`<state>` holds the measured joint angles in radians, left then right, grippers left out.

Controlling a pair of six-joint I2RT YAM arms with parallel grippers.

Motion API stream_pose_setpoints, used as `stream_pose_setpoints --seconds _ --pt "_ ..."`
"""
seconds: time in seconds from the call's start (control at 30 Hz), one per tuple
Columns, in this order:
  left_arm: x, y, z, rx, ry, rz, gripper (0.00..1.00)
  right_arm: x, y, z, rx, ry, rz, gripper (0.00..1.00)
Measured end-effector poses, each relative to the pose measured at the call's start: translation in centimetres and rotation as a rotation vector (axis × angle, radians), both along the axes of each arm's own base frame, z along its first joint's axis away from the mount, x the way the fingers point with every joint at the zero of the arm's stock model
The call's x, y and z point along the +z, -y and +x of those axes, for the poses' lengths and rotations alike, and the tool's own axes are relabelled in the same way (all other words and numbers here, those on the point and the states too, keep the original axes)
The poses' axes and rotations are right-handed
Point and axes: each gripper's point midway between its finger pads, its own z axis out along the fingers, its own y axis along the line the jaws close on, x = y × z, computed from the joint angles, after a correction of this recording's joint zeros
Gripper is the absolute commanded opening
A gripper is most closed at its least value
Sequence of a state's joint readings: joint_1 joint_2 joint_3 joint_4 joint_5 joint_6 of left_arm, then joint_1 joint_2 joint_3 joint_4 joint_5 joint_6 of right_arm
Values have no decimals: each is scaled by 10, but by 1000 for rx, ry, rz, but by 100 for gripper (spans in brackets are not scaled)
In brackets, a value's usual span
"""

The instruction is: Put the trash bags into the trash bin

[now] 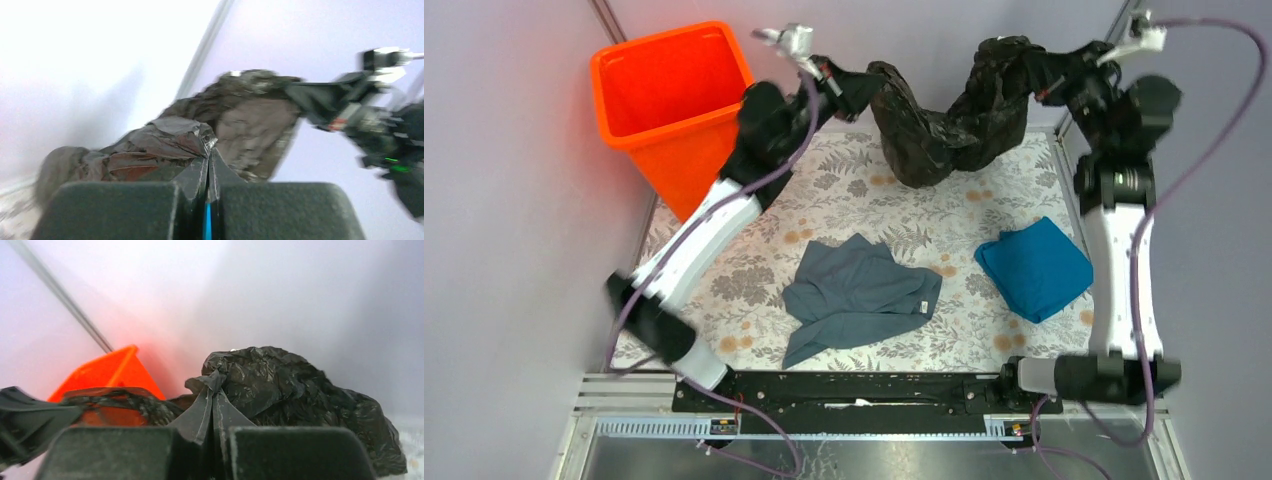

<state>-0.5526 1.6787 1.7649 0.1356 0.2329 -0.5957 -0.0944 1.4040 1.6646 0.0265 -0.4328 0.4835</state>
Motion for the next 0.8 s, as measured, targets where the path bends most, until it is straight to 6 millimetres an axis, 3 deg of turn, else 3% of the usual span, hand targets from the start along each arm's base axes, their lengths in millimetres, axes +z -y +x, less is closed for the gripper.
stream_pose_setpoints --seconds 0.07,0.1,0.17,0.2,0.23,0.27,0.3,0.33,0.4,0.43,0.47,0.5,0.53,0.6,0.63,0.67,0.73,0.77,0.8 --pt "38 -8 -56 -37 120 -55 0 25 -5 -44 4 117 -12 0" --pt "43 -11 -83 -61 159 -79 0 20 -6 -57 4 131 -12 0" --pt "34 -27 -117 -62 198 -120 0 -1 -7 -81 -3 154 -9 0" --pt "20 -32 -116 -43 189 -124 0 -24 -7 -81 -7 129 -1 0" --pt "-4 -37 -108 -13 158 -116 0 -48 -6 -75 -13 85 9 0" --pt "-40 -37 -95 13 98 -87 0 -90 -4 -62 -18 -4 26 0" --pt "-94 -34 -77 37 -3 -38 0 -134 -2 -50 -20 -107 43 0" --pt "-134 -34 -67 51 -84 4 0 -191 -2 -39 -20 -244 63 0" --pt "-245 -34 -46 76 -328 126 0 -286 -2 -31 -25 -507 104 0" --pt "-297 -39 -43 83 -465 185 0 -316 -2 -33 -28 -601 119 0" --pt "-329 -45 -42 88 -558 217 0 -340 -3 -38 -30 -686 132 0" --pt "-354 -53 -41 85 -655 232 0 -351 -4 -40 -32 -738 144 0" --pt "-364 -59 -37 78 -724 227 0 -347 -4 -39 -33 -753 151 0" --pt "-343 -59 -20 63 -746 195 0 -305 -4 -23 -24 -684 152 0" --pt "-308 -55 -4 52 -704 167 0 -265 -3 -10 -20 -605 145 0" --pt "-266 -47 10 33 -627 135 0 -221 -2 1 -14 -508 137 0" --pt "-153 -25 21 -21 -382 61 0 -133 -2 8 1 -304 116 0" --pt "-100 -16 10 -47 -255 26 0 -95 -3 2 7 -211 106 0" --pt "-59 -11 -10 -73 -152 0 0 -63 -4 -11 12 -126 96 0"
